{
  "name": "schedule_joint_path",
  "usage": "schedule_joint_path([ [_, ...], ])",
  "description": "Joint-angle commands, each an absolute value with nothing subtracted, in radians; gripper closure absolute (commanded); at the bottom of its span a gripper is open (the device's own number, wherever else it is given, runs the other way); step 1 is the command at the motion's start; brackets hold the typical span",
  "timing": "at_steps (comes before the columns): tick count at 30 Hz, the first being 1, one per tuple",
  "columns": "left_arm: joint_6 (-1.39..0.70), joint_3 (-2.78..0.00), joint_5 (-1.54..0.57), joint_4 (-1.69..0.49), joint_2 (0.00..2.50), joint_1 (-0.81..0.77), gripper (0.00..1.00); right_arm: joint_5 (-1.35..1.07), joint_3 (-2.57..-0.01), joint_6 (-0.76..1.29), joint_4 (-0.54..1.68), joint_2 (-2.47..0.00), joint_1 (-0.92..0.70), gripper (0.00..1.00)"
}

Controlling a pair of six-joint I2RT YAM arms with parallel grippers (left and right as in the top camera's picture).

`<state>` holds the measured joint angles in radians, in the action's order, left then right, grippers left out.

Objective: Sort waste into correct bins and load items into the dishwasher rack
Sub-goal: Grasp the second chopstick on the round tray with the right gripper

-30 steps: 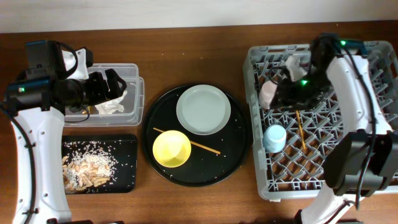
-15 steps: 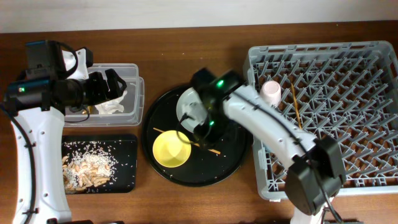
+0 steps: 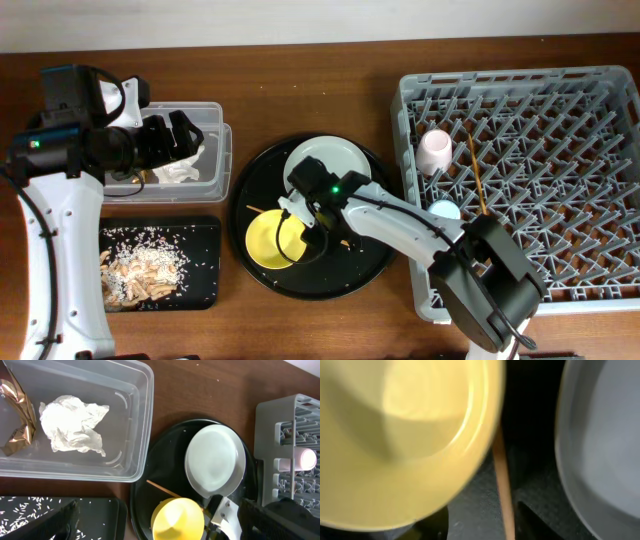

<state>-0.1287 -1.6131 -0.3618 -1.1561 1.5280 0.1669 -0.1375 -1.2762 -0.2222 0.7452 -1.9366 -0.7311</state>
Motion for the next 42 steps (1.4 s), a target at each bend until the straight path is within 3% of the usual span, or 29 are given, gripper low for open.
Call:
schedule_joint_path([
  [1, -0.134, -1.610, -0.358, -1.154, 1.528, 0.167, 0.00, -0.095, -1.251, -0.236, 0.715, -1.933, -0.733, 0.62],
  [16, -0.134, -1.610, -0.358, -1.154, 1.528, 0.168, 0.00, -0.093, -1.163, -0.235, 0.613, -1.937, -0.733, 0.63],
  [20, -0.134, -1.610, -0.358, -1.154, 1.528, 0.168, 0.00, -0.093, -1.163, -0.235, 0.617, -1.937, -0.733, 0.88],
  [25, -0.134, -1.610, -0.358, -1.154, 1.528, 0.168, 0.00, -0.093, -1.164, -0.235, 0.651, -1.937, -0.733, 0.96],
  [37, -0.134, -1.610, -0.358, -1.154, 1.528, 0.168, 0.00, -0.091, -1.411, -0.228, 0.924, -1.851, -0.731, 0.96],
  [42, -0.134, -1.610, -0.358, -1.154, 1.528, 0.168, 0.00, 0.041, -1.570, -0.115, 1.075, -1.850, -0.678, 0.96],
])
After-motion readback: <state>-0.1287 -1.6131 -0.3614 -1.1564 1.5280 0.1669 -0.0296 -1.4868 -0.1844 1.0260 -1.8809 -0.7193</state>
